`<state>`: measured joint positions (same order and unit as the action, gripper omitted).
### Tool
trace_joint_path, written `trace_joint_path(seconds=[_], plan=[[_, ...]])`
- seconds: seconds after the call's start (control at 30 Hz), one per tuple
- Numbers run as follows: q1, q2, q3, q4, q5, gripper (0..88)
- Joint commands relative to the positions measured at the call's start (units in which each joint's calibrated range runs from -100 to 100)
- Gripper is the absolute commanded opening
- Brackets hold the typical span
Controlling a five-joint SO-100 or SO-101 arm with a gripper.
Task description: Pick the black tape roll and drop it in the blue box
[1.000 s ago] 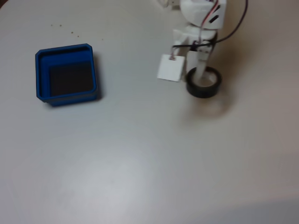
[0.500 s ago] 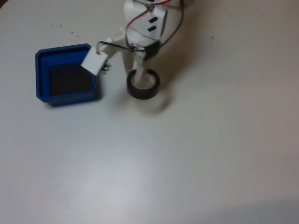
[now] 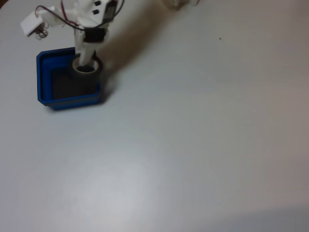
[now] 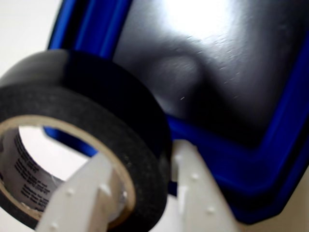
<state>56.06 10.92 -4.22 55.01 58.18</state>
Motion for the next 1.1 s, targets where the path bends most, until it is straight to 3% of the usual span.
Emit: trace_joint_path(seconds=[0.0,1.07], plan=[[3.3,1.9,-4.2,-4.8,0.3,0.9],[5.2,12.6,-9.4,-7.2,0.3,0.9]])
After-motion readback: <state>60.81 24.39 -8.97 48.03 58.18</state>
